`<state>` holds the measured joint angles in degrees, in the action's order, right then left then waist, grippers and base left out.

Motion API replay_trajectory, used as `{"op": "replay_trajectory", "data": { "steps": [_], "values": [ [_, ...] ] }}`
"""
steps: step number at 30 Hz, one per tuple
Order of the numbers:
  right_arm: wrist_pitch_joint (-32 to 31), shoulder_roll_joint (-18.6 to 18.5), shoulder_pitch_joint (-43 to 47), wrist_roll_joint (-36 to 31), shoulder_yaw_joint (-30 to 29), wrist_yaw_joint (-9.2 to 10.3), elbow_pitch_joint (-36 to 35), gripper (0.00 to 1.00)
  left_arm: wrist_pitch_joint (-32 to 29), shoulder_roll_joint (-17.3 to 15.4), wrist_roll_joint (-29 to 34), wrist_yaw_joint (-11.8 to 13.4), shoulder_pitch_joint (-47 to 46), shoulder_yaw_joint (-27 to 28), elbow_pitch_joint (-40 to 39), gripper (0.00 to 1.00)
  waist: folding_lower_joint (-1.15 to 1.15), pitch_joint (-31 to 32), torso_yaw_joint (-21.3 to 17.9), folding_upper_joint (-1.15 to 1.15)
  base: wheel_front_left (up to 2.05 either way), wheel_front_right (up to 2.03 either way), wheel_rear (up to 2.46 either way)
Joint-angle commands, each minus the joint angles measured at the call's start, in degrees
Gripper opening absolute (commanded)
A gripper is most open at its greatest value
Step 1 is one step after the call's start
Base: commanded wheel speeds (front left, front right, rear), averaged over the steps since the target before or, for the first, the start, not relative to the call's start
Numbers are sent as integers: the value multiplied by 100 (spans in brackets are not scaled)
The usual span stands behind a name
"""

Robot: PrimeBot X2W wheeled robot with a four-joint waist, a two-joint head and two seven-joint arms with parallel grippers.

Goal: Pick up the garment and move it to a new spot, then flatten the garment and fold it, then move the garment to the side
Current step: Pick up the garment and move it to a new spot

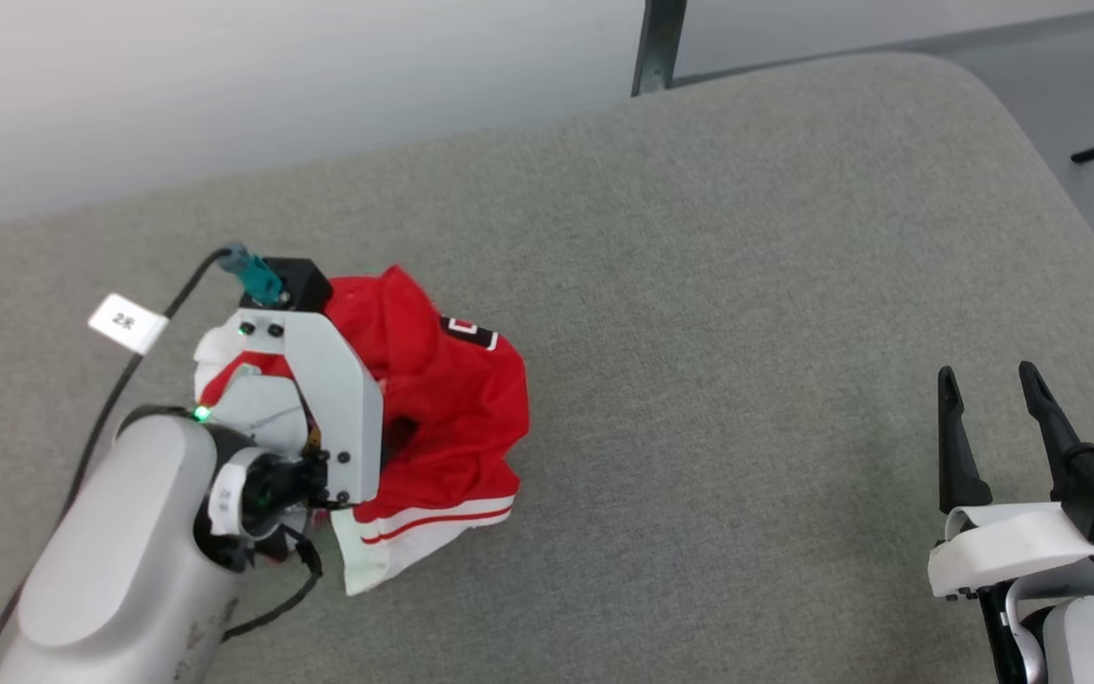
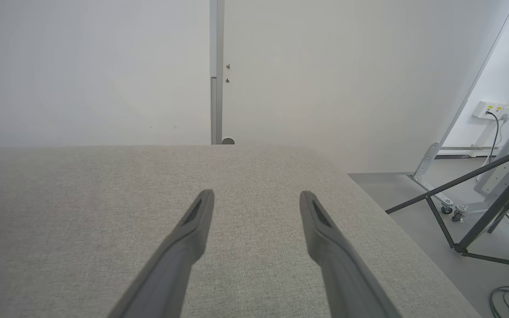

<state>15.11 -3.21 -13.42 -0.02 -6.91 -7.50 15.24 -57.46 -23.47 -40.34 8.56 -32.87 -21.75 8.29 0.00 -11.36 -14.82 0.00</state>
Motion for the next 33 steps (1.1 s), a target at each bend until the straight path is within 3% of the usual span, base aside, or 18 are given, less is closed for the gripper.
{"op": "replay_trajectory", "data": {
  "steps": [1,9,17,25,33],
  "values": [
    [6,-16,91,-12,35,2,-1,100,43,-49,-32,-41,43,43,-73,100,0,182,126,0,0,0,0],
    [5,-160,263,-47,150,2,62,100,364,-103,-155,-224,357,121,-435,100,0,654,449,0,0,0,0],
    [5,-244,425,-20,336,2,34,100,1145,-284,-205,-689,848,319,-987,100,0,1076,816,0,0,0,0],
    [5,-250,597,5,430,2,-104,100,2792,-435,98,-973,1587,797,-1331,100,0,1262,1191,0,0,0,0],
    [5,-261,750,-22,460,2,-220,100,4669,-213,374,-1124,2385,1187,-1087,100,0,1373,1525,0,0,0,0]
  ]
}}
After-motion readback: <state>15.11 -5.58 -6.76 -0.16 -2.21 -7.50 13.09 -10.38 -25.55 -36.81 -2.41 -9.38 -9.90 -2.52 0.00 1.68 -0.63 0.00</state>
